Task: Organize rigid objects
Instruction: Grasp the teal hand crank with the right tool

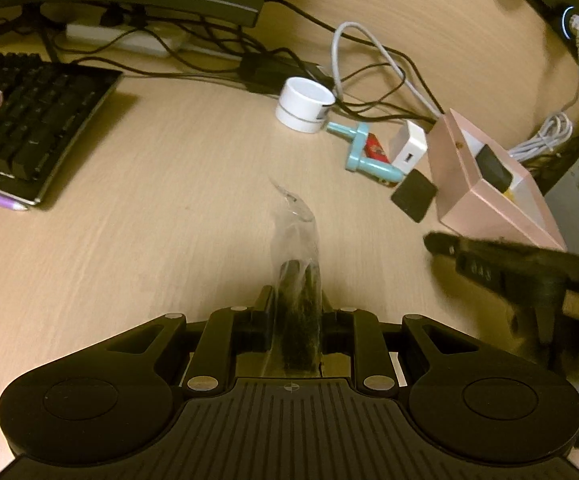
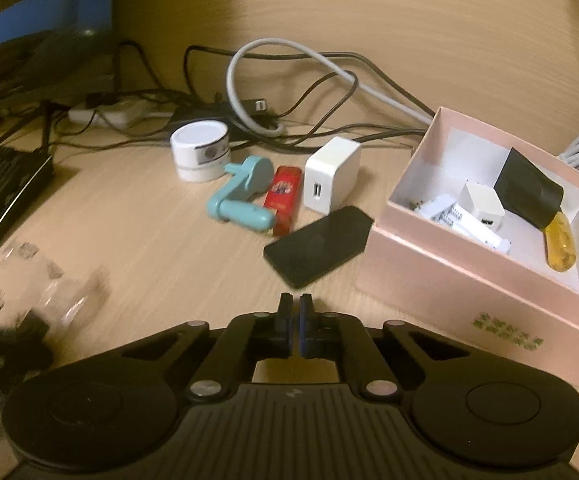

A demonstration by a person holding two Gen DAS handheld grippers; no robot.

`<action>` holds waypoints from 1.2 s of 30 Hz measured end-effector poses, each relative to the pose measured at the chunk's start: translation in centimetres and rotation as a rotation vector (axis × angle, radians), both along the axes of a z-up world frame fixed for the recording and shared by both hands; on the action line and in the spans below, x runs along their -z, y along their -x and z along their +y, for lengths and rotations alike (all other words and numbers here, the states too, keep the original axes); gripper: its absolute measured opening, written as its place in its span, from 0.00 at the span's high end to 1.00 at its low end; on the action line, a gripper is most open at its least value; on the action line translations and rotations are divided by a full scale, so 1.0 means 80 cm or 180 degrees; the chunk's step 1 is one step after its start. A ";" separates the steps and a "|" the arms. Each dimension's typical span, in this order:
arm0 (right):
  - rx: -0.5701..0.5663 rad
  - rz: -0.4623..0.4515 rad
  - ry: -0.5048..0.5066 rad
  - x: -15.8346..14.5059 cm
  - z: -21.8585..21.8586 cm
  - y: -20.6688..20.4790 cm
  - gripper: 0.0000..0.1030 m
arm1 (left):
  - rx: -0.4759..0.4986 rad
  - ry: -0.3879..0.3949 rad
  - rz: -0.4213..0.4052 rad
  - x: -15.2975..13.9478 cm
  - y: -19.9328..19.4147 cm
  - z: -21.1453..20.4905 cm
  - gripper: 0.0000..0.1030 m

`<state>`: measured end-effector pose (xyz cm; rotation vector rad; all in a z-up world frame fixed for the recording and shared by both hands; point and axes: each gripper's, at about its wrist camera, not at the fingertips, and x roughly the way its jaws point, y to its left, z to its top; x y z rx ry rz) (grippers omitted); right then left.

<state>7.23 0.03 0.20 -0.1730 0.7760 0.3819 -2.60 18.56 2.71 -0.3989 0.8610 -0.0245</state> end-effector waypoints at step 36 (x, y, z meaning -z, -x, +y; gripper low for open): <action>0.0011 -0.0714 0.0060 -0.018 0.063 0.004 0.43 | -0.0336 -0.0123 -0.0167 0.003 0.032 0.002 0.77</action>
